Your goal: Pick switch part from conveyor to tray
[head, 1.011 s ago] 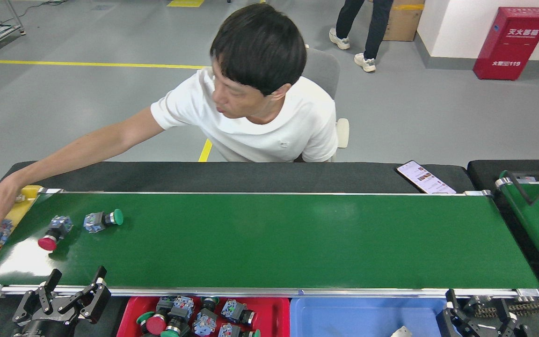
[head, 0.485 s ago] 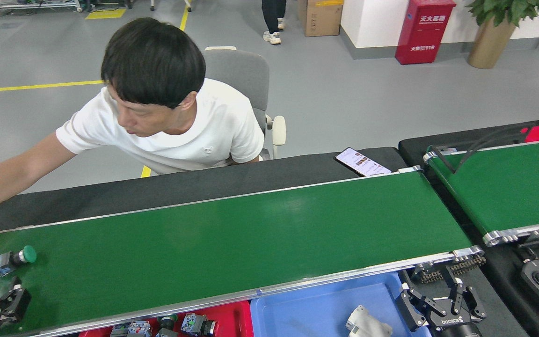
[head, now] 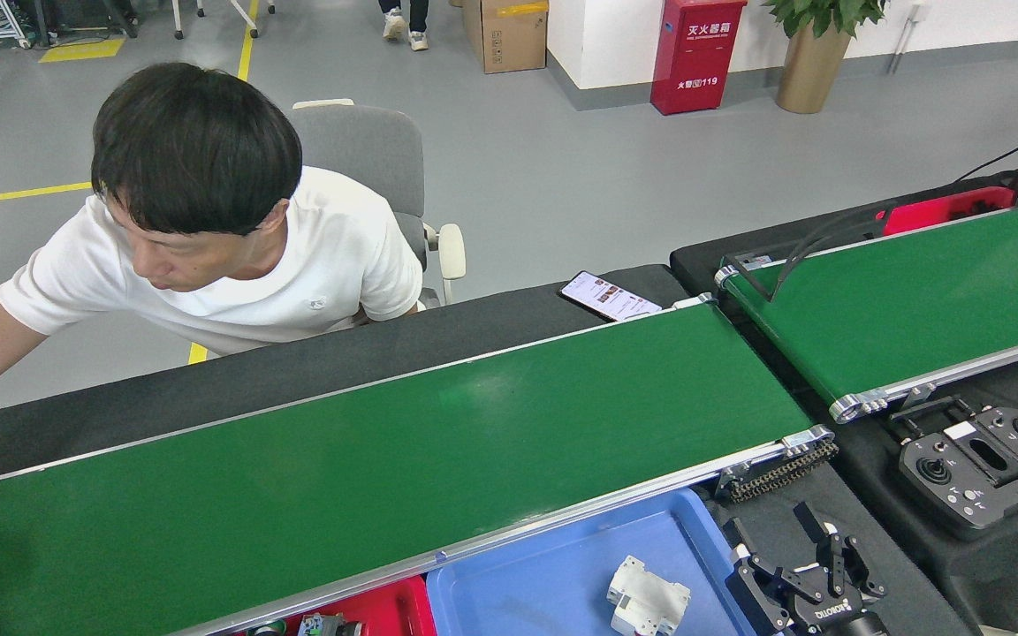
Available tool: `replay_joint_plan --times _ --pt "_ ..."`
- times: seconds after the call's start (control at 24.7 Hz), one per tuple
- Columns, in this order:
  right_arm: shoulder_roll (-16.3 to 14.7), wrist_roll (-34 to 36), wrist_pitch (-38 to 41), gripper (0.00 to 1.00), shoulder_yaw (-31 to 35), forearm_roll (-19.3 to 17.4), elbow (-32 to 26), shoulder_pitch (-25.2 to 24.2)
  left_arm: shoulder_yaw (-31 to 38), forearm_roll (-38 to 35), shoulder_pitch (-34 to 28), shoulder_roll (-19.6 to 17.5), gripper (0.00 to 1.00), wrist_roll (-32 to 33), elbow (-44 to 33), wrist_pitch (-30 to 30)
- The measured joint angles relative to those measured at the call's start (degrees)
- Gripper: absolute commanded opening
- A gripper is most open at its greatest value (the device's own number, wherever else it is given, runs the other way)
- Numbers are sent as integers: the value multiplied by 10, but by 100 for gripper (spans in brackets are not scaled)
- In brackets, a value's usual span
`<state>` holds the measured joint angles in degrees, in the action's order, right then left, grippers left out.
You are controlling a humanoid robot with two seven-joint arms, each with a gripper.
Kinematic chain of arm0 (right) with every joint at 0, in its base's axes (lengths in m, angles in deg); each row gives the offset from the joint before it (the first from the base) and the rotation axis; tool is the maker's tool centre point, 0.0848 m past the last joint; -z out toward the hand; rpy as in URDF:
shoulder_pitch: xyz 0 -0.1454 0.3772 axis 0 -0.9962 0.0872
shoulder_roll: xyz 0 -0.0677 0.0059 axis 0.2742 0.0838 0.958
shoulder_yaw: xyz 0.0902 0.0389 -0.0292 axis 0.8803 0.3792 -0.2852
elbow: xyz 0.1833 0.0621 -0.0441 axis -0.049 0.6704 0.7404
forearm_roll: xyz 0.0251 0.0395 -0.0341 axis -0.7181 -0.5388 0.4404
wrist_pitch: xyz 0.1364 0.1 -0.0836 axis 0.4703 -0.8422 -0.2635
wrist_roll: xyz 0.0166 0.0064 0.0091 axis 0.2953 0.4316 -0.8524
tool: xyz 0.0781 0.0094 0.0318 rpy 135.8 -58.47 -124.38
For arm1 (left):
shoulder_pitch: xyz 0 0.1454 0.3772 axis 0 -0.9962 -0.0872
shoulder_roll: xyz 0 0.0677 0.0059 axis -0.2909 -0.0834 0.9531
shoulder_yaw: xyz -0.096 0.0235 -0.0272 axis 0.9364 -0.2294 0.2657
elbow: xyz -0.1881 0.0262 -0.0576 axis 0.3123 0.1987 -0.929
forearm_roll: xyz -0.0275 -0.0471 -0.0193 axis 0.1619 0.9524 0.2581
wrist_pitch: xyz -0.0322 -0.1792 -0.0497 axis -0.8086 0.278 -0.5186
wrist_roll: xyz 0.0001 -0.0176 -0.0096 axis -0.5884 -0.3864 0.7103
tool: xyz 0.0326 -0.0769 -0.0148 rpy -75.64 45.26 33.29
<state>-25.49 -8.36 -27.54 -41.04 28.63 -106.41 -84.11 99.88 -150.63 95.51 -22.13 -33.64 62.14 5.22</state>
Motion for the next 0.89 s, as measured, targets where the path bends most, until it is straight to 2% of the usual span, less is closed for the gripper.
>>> replay_joint_plan --times 0.16,0.28,0.36,0.53,0.61,0.73,0.89 --pt "0 0 3 100 0 0 0 0 -13 0 3 -6 46 -11 22 -27" --pt "0 0 4 100 0 0 1 0 -13 1 4 -7 11 -16 30 -39" --pt "0 1 4 100 0 0 1 0 -13 2 4 -7 4 -18 31 -46" --pt "0 1 4 100 0 0 1 0 -13 25 -2 -3 2 -28 22 -60" --pt "0 1 4 100 0 0 1 0 -13 50 -22 1 2 -30 -15 -62" --pt "0 1 5 100 7 -1 1 -2 -12 87 -108 15 3 -33 -150 -63" --pt "0 1 6 100 44 -2 0 -14 -12 97 -232 75 4 -24 -370 -65"
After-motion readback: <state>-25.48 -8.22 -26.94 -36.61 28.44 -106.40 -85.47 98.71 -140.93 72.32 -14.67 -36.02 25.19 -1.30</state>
